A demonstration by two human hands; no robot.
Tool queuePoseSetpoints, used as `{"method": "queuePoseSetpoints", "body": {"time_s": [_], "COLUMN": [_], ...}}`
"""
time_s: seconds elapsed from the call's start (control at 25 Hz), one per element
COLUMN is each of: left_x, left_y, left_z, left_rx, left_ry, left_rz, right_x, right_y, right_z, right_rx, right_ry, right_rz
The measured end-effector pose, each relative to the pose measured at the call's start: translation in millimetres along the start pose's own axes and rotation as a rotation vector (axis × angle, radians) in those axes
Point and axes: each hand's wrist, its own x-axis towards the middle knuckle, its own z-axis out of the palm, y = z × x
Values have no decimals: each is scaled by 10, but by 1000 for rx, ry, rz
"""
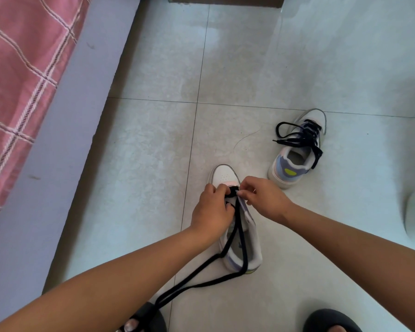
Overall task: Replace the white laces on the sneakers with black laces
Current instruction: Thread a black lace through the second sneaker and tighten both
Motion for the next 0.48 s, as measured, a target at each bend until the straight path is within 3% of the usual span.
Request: {"method": "queuePoseSetpoints", "body": {"time_s": [0.12, 0.24, 0.32, 0.4, 0.48], "left_x": [-11, -103, -211, -301, -340], "left_y": [7, 73, 113, 88, 12], "left_z": [-53, -80, -91, -110, -114], "left_rx": [-7, 131, 112, 28, -44], "left_ry": [27, 49, 90, 95, -45], "left_rz": [-9, -8, 5, -10, -110], "right_x": [-37, -180, -321, -493, -644], "right_y": [14, -24, -75, -173, -289], "right_z": [12, 28, 15, 10, 72], "right_rx": [145, 183, 26, -215, -194], "right_ry": [-1, -92, -85, 52, 88], "right_rz": [65, 160, 127, 27, 74]}}
